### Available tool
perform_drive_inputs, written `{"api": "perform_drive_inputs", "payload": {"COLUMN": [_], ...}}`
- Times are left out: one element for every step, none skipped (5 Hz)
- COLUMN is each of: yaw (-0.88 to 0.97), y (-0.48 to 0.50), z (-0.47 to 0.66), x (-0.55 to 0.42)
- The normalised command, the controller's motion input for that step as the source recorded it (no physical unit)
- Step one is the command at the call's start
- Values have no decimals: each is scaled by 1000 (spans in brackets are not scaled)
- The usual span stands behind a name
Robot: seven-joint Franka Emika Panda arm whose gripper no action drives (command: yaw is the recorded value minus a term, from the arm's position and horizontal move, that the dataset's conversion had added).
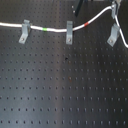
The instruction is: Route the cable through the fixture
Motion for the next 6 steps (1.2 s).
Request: {"api": "perform_drive_inputs", "payload": {"yaw": [0, 0, -9, -86, 106, 263], "y": [-104, -118, -167, -107, 194, 266], "z": [-412, -237, -3, 266, 80, -106], "x": [205, 145, 38, -433, -282, -28]}}
